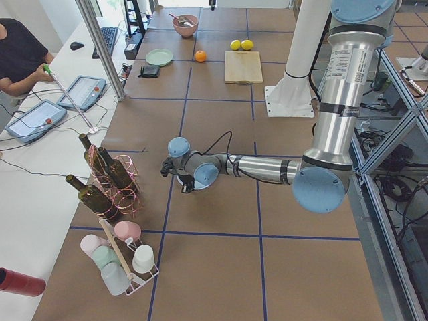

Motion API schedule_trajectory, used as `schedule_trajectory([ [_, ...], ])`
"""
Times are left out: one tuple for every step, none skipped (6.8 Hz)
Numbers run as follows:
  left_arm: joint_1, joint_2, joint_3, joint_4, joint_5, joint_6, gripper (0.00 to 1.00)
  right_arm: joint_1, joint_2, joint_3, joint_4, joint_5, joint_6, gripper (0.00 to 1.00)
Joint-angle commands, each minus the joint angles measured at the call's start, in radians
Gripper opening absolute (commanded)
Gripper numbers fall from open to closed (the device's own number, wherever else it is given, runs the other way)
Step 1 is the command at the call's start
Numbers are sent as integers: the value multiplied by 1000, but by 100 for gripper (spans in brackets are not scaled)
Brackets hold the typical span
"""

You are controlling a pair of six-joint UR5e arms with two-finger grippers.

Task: Pick orange to plate
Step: 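Lower the left gripper to the white plate rim and grasp it, then slide the white plate to center with left gripper while right gripper reaches orange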

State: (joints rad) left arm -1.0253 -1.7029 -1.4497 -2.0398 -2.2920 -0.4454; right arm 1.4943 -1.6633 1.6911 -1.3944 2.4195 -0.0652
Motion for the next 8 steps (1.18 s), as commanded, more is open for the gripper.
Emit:
schedule_trajectory([
  [1, -11, -125, 7, -210, -19, 0, -2, 5, 12, 0, 18, 24, 100],
  [2, -32, -167, -9, -271, -135, 0, -23, 11, 22, 2, 36, 80, 100],
  [5, -135, -188, -13, -268, -333, 0, -41, 13, 30, 8, 38, 115, 100],
  [60, -211, -189, -28, -259, -524, 0, -67, 14, 39, 38, 47, 187, 100],
  [183, -284, -181, -61, -128, -659, 0, -103, 14, 44, 105, 50, 297, 100],
  [314, -350, -172, -62, -10, -765, 0, -129, 14, 44, 180, 50, 392, 100],
  [370, -385, -157, -62, 67, -810, 0, -147, 14, 42, 213, 50, 451, 100],
  [413, -432, -109, -62, 124, -852, 0, -164, 17, 44, 216, 49, 488, 100],
])
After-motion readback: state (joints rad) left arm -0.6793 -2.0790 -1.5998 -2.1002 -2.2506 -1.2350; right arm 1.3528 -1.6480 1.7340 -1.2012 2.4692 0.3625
